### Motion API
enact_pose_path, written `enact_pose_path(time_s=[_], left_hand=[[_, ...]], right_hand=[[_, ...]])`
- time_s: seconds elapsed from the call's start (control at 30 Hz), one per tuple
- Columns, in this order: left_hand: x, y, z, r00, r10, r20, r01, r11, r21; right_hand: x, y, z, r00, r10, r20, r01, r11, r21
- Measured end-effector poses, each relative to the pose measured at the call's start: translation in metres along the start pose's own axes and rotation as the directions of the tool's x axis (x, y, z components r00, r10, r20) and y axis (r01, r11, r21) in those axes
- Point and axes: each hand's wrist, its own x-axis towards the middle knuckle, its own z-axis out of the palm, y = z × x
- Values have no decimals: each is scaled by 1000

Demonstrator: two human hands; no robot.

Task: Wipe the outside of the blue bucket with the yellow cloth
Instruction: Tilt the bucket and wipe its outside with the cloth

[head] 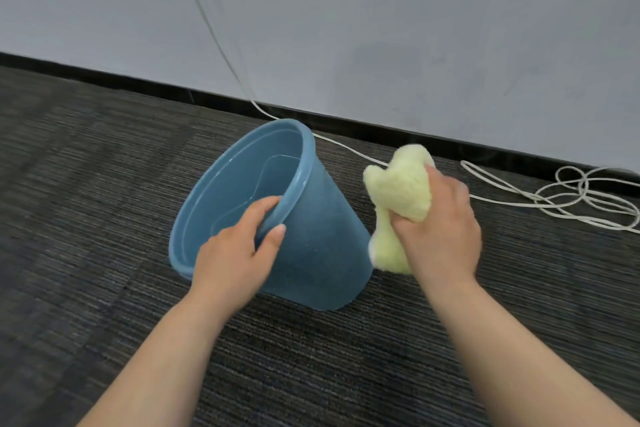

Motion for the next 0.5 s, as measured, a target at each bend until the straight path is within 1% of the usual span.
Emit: enact_pose_path(time_s=[0.03, 0.07, 0.1, 0.13, 0.17, 0.23, 0.3, 0.33, 0.37, 0.43, 0.47, 0.5], left_hand=[[0, 0, 1, 1000, 5, -12, -5, 1000, -6], [0, -1, 1, 1000, 0, -28, 0, 1000, -22], [0, -3, 1, 999, -11, -43, 9, 999, -41], [1, -5, 0, 998, -27, -57, 23, 998, -62], [3, -8, -1, 997, -52, -64, 46, 995, -90], [6, -15, -6, 993, -93, -70, 81, 983, -164], [8, -21, -12, 990, -119, -74, 99, 968, -230], [8, -23, -15, 989, -135, -68, 114, 962, -250], [9, -24, -17, 988, -143, -59, 122, 956, -268], [10, -25, -18, 990, -136, -45, 117, 949, -292], [9, -24, -18, 990, -135, -40, 118, 949, -291], [10, -23, -18, 991, -132, -38, 115, 950, -290]], right_hand=[[3, -12, 10, 999, -38, -2, 38, 997, -71], [3, -24, 20, 997, -74, 34, 78, 988, -135], [0, -34, 31, 990, -106, 87, 120, 978, -168], [-6, -42, 42, 982, -134, 134, 154, 977, -148], [-14, -47, 51, 972, -154, 175, 171, 982, -83], [-29, -52, 63, 954, -186, 237, 159, 979, 128], [-40, -53, 64, 925, -255, 281, 163, 936, 312], [-41, -51, 63, 914, -298, 275, 191, 915, 356], [-38, -50, 61, 914, -330, 237, 233, 904, 358], [-25, -46, 59, 935, -331, 126, 285, 914, 288], [-18, -46, 60, 943, -312, 115, 269, 920, 285], [-13, -47, 61, 943, -296, 150, 236, 916, 324]])
